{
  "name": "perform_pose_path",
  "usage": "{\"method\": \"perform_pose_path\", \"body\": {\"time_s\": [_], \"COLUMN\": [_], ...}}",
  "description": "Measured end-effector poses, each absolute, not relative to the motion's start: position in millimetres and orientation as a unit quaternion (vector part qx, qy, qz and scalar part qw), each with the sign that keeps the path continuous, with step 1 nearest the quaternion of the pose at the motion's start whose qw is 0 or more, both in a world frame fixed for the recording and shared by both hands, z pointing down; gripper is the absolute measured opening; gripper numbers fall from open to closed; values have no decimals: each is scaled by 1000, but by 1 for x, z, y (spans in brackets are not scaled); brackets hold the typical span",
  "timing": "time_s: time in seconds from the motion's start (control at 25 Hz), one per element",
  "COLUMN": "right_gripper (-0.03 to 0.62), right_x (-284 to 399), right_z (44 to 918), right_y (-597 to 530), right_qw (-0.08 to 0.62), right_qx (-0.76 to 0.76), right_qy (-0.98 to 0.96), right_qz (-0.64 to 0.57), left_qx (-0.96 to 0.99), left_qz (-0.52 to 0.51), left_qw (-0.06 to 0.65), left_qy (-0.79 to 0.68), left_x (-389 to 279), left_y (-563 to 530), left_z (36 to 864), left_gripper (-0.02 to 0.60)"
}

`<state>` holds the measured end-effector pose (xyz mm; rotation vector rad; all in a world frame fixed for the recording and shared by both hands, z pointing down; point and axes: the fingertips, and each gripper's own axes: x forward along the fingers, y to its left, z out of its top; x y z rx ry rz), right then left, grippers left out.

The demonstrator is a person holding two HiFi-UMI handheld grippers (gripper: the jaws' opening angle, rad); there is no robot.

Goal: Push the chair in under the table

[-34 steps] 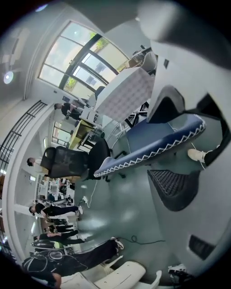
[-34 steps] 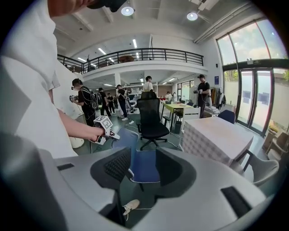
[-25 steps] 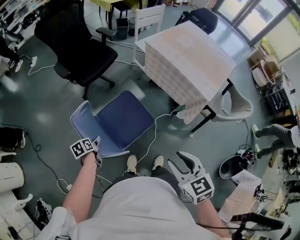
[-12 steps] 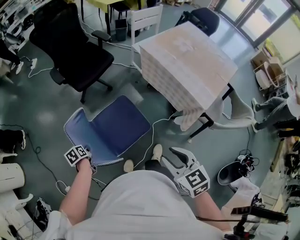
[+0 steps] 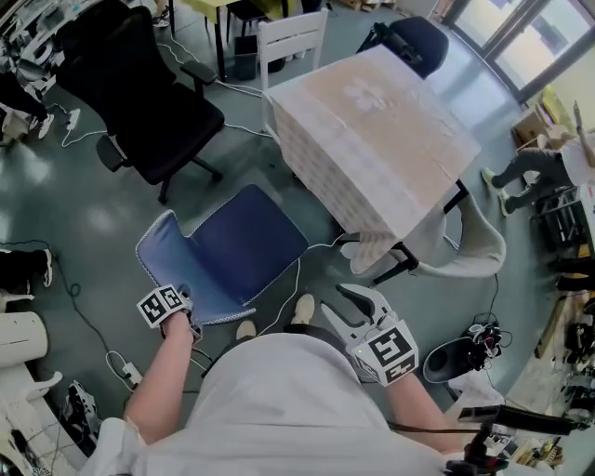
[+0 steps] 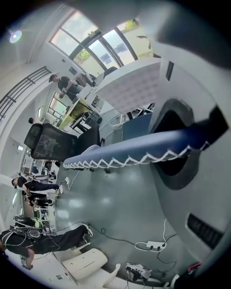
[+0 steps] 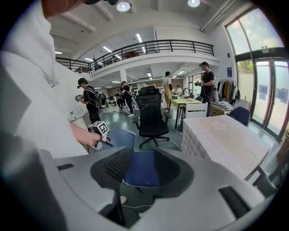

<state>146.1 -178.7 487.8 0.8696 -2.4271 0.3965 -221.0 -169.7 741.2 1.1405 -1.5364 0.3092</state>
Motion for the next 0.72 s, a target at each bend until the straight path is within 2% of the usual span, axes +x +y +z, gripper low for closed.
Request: {"method": "perform_pose_path", "body": {"time_s": [0.72], "right_gripper": [167], "right_x": [269], "right_z": [503], "right_y": [-229], "right_qw": [254], "right_qx": [355], "right_qy": [-882], "right_qz": [175], "left_qx": [484], "left_qz": [108], "left_qw": [578], "left_qy": [-648], "left_x": [-94], "left_y": [-296], "left_z": [734], "left_gripper": [83]}}
